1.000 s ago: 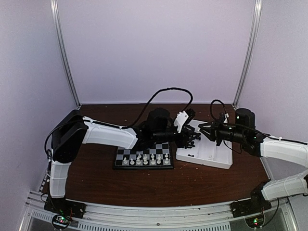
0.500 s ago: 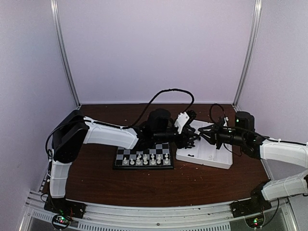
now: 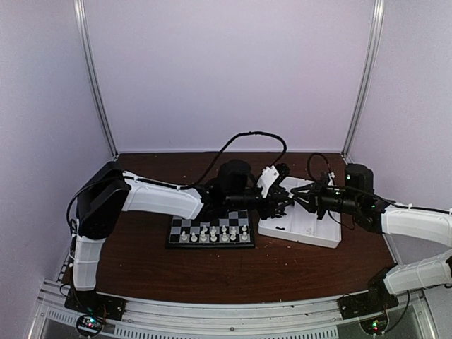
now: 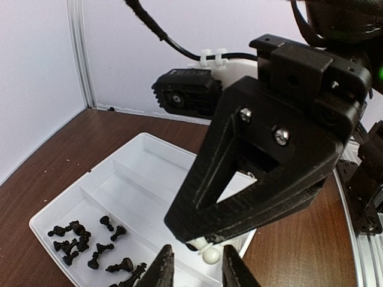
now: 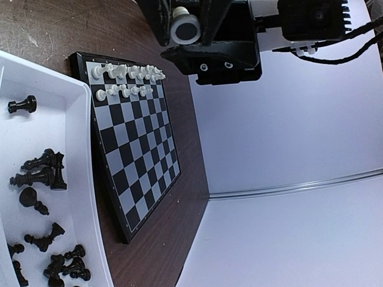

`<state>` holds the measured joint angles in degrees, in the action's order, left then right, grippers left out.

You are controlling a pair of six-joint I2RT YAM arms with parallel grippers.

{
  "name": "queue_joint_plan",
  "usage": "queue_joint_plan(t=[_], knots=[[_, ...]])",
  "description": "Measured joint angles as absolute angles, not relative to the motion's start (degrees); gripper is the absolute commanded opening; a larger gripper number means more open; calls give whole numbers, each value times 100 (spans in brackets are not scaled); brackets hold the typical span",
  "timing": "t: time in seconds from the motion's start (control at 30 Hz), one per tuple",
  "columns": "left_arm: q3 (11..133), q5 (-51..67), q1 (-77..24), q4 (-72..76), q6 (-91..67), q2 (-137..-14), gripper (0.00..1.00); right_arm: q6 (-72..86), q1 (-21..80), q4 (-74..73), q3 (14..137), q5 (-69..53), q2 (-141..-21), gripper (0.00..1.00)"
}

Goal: Set up the chess pieces on the board
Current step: Pick up the chess piece from the storage box.

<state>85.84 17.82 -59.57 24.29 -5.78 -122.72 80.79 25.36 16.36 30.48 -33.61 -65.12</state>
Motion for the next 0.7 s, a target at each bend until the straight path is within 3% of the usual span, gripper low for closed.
queue_joint_plan(t=[0.17, 0.27, 0.43, 0.7], knots=[[8584, 1809, -5957, 2432, -556, -12272, 37, 8110, 2536, 1636, 3030, -3365, -6512, 15], [8584, 1820, -5968, 2434, -543, -12272, 37, 8125, 2536, 1638, 3009, -3365, -6512, 15], [8584, 1824, -5979, 2434, -517, -12272, 25, 8132, 2536, 1638, 2985, -3365, -6512, 15], [8584, 1839, -5990, 2434, -473, -12272, 14, 8145, 2536, 1645, 2971, -3365, -6512, 15]])
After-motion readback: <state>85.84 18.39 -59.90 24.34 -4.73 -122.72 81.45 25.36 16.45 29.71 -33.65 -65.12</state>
